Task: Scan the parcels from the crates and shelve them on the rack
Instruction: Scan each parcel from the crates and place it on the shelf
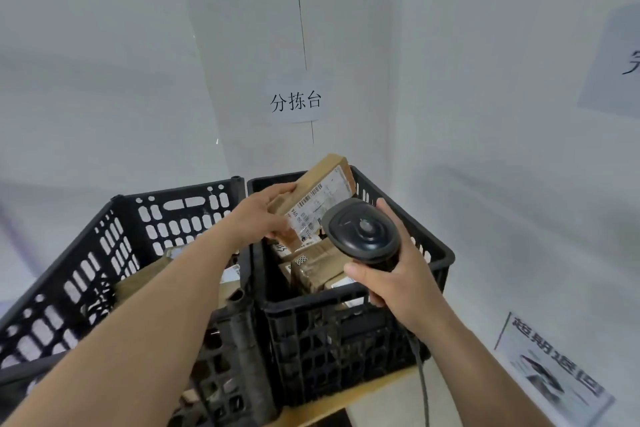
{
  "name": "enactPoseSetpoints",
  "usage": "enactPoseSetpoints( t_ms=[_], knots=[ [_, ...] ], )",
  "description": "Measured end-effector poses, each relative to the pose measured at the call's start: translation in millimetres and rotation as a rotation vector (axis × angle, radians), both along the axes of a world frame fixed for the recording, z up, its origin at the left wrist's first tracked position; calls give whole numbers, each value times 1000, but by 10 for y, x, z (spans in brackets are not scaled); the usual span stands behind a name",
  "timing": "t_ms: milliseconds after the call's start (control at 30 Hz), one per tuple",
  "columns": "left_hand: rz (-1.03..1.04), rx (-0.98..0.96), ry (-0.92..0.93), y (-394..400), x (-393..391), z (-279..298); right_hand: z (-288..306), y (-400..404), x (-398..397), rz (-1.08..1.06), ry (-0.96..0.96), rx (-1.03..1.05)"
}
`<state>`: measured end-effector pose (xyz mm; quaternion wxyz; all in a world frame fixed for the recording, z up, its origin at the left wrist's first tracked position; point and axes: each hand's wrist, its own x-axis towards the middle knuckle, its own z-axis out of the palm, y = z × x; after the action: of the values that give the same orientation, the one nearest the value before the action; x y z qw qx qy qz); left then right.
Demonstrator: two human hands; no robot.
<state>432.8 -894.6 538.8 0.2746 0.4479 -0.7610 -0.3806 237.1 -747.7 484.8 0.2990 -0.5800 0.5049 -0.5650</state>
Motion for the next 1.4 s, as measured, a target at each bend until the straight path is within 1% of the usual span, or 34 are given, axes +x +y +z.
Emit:
enactPoseSetpoints(
  t_ms=[67,133,267,400,667,1033,1100,1200,1267,1400],
  knots=[
    [-3,-43,-41,38,51,23,6,122,46,-9,-28,7],
    [-13,-62,-64,57,88,32,13,224,92,-28,-17,12],
    [-57,-68,-48,67,133,49,1,346,190,-82,-11,5],
    [-99,-63,-75,64,177,107,38,391,307,-129,-37,22],
    [-121,-80,-46,50,334,116,52,400,526,-158,-69,10],
    [-153,-35,-10,127,423,105,50,459,640,-191,-63,7],
    [-158,-15,25,181,420,102,35,463,643,-235,-82,-10],
    [-140,16,146,283,375,43,30,472,655,-336,-68,-31],
    [-118,54,257,370,311,-25,42,492,654,-402,-34,-50],
    [-125,217,502,638,97,-148,59,574,629,-558,-4,-120]
  ],
)
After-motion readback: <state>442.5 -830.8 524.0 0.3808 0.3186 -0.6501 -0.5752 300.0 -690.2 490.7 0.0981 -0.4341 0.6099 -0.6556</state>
